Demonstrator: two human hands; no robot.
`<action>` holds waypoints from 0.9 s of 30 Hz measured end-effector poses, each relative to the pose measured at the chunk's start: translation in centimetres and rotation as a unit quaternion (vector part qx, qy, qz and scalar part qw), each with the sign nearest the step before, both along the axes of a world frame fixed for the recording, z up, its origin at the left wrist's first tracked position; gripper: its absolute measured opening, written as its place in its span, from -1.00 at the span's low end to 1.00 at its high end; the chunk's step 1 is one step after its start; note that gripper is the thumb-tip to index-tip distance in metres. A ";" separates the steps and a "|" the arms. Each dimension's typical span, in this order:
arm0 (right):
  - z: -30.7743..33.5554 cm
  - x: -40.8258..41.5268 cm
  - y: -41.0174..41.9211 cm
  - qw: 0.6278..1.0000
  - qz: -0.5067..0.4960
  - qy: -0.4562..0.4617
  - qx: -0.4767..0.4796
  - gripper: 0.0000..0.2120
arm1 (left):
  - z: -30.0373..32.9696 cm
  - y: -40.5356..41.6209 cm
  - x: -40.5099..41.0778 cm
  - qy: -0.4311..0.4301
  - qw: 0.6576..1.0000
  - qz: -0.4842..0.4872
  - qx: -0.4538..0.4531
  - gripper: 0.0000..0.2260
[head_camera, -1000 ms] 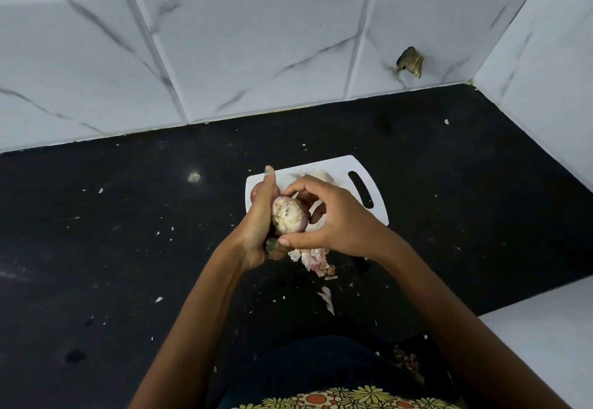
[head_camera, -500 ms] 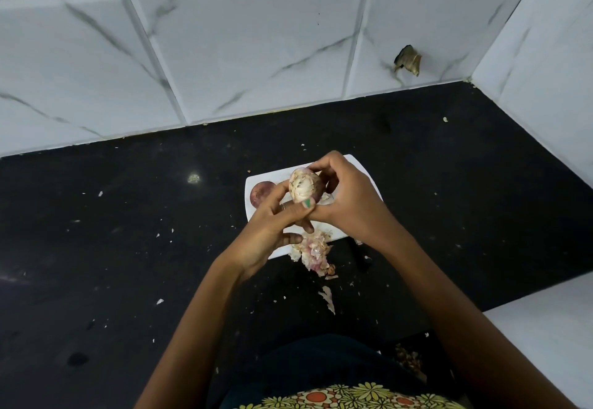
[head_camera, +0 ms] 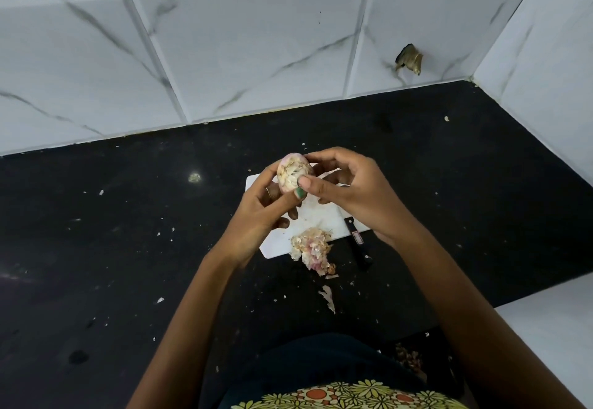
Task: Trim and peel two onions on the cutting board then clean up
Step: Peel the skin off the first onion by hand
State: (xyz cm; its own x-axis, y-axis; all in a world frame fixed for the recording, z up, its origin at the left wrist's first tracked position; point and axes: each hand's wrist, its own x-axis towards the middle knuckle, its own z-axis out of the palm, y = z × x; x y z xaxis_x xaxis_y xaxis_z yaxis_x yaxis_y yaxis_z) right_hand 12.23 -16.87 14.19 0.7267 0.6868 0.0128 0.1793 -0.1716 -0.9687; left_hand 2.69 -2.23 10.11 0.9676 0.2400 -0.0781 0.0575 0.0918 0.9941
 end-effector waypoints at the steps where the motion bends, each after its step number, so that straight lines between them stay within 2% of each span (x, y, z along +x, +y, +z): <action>1: -0.1 -0.1 0.1 1.000 -0.012 0.007 0.012 -0.67 | 0.0 0.0 0.0 -0.006 1.000 0.002 0.011 -0.53; 4: -0.3 -0.2 0.3 0.999 -0.027 0.013 0.035 -0.72 | 0.1 0.0 0.1 -0.029 0.999 0.013 0.043 -0.55; 10: -0.4 -0.2 0.2 0.996 -0.028 0.029 0.082 -0.77 | 0.1 -0.1 0.2 -0.043 0.998 0.027 0.049 -0.57; 16: -0.6 -0.1 0.3 0.996 -0.033 0.009 0.081 -0.79 | 0.0 -0.2 0.4 -0.039 0.998 0.026 0.035 -0.59; 21: -1.3 -0.1 0.4 0.993 -0.079 0.013 0.089 -0.82 | 0.0 -0.4 0.3 -0.023 0.999 0.036 0.017 -0.70; 27: -1.9 -0.1 -0.1 0.987 -0.055 -0.139 0.059 -0.84 | -0.1 0.1 0.3 -0.002 0.999 0.039 0.012 -0.84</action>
State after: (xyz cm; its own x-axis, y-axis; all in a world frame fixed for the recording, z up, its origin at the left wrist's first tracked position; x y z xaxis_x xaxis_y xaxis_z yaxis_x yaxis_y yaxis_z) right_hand 12.16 -16.92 12.29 0.7540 0.5858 0.2972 0.4278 -0.0946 -0.8989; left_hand 2.95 -2.17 10.00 0.9461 0.3166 -0.0681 0.0475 0.0722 0.9963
